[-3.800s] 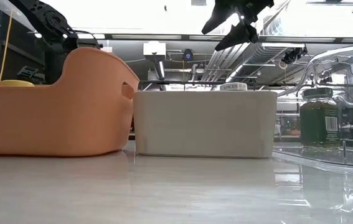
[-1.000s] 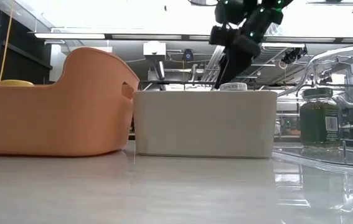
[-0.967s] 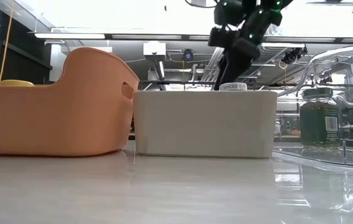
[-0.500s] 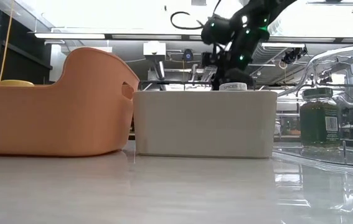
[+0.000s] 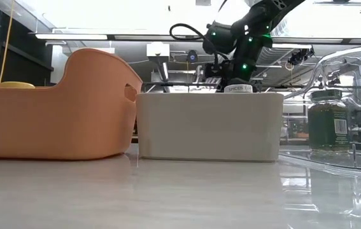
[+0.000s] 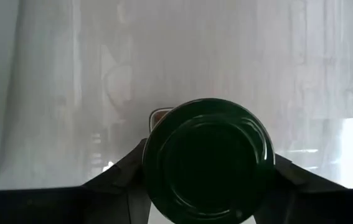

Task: Sort spices by type
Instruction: Put the green seasoning bottle into the transparent bin

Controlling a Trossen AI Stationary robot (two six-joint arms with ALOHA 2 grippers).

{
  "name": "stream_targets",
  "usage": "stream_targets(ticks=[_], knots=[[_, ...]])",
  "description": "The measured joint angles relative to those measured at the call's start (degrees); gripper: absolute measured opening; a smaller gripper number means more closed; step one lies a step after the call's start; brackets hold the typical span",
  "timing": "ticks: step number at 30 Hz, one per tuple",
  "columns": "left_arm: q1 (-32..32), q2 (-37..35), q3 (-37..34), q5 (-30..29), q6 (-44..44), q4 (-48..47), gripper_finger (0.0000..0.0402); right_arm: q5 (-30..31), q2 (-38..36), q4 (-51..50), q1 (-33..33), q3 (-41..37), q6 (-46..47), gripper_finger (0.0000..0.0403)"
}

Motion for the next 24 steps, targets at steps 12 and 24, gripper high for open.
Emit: stream_targets(ticks=[12, 24], knots=[[1.64, -4.21, 0.02, -0.48, 5.01, -2.87, 0.0000, 0.43, -10.54, -3.72, -0.12, -0.02, 12.45, 0.0192], [5.35, -5.41, 0.02, -1.35, 9.67, -5.08, 0.0000, -1.19, -32.91, -25.20, 13.01, -0.02, 37.57, 0.0192]])
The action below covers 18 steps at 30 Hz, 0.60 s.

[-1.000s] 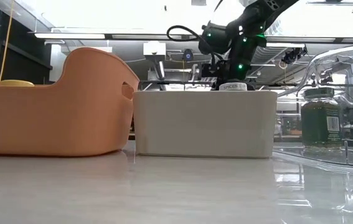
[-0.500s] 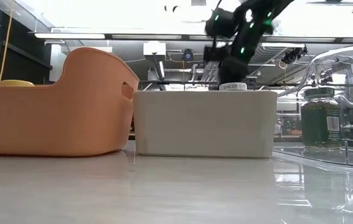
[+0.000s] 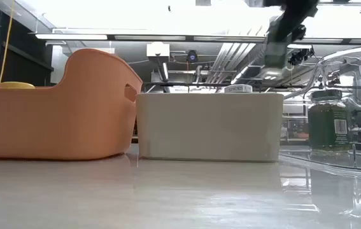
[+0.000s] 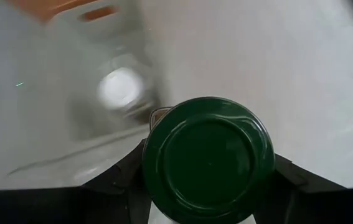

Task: Sort spices by type
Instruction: Put the green seasoning bottle into the transparent bin

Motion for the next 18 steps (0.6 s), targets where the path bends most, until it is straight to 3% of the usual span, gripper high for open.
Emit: stream_targets(ticks=[8, 18], knots=[[1.28, 0.05, 0.00, 0.19, 0.00, 0.02, 0.0000, 0.32, 3.25, 0.36, 13.48, -3.04, 8.21, 0.0192], [1.28, 0.05, 0.00, 0.21, -0.02, 0.04, 0.0000, 4.50, 10.29, 3.38, 14.28, -9.03, 3.94, 0.0192]])
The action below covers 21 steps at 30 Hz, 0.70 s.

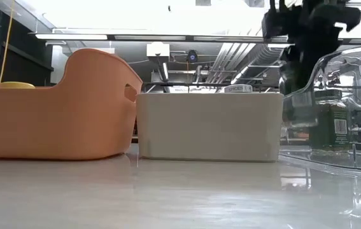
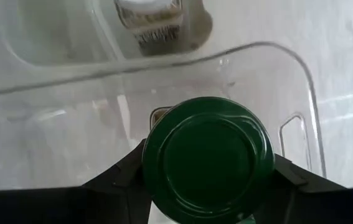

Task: Sort spices by type
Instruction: Put the green seasoning bottle into the transparent bin

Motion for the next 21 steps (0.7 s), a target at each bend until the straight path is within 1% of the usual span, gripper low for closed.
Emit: stream_targets(ticks=[7, 13, 18, 21], knots=[[0.00, 0.00, 0.00, 0.00, -0.44, -0.44, 0.0000, 0.47, 2.21, -3.28, -0.43, -0.98, -3.22, 0.0192], [0.00, 0.00, 0.00, 0.00, -0.44, -0.50, 0.0000, 3.71, 2.59, -3.00, -0.43, -0.98, -4.51, 0.0192], [0.00, 0.00, 0.00, -0.20, -0.44, -0.57, 0.0000, 3.54, 2.59, -2.51, -0.43, -1.21, -4.45, 0.0192], [0.00, 0.00, 0.00, -0.20, -0.44, -0.77, 0.0000, 2.73, 2.59, -1.28, -0.43, -2.94, -3.34, 0.0192]])
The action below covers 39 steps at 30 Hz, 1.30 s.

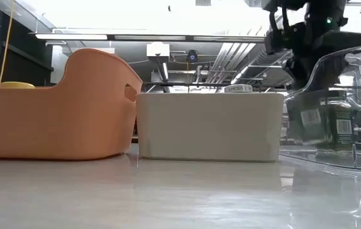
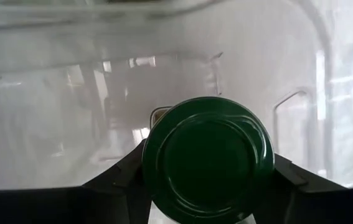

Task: Sort spices by type
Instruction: Put the green seasoning bottle into the transparent bin

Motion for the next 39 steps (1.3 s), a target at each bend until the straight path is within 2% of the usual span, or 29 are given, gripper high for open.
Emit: stream_targets(ticks=[4, 9, 15, 20, 25, 34, 37, 39], knots=[[0.00, 0.00, 0.00, 0.00, 0.00, -0.47, 0.0000, -0.51, 0.00, 2.82, 0.00, -3.00, 2.44, 0.0192], [0.00, 0.00, 0.00, 0.00, -0.02, -0.54, 0.0000, 1.62, 0.00, 4.86, 0.00, -3.57, 3.06, 0.0195], [0.00, 0.00, 0.00, -0.02, -0.02, -0.54, 0.0000, 2.06, 0.00, 3.86, -0.01, -3.55, 2.32, 0.0268], [0.00, 0.00, 0.00, -0.02, -0.02, -0.54, 0.0000, 1.82, 0.00, 3.73, 0.00, -3.52, 1.58, 0.0289], [0.00, 0.00, 0.00, -0.02, 0.04, -0.54, 0.0000, 0.62, 0.00, 0.04, 0.00, -1.73, 1.56, 0.0291], [-0.01, -0.08, 0.00, -1.05, 0.97, -1.39, 0.0000, 0.56, -0.02, -11.11, 0.00, 6.64, -3.16, 0.0289], [0.00, -0.31, 0.00, -2.46, 0.92, -3.59, 0.0000, 0.56, -0.02, -11.55, 0.00, 9.77, -3.79, 0.0267], [0.00, -0.45, -0.01, -3.13, 0.31, -4.72, 0.0000, 0.28, -0.04, -9.29, -0.02, 11.35, -5.02, 0.0235]])
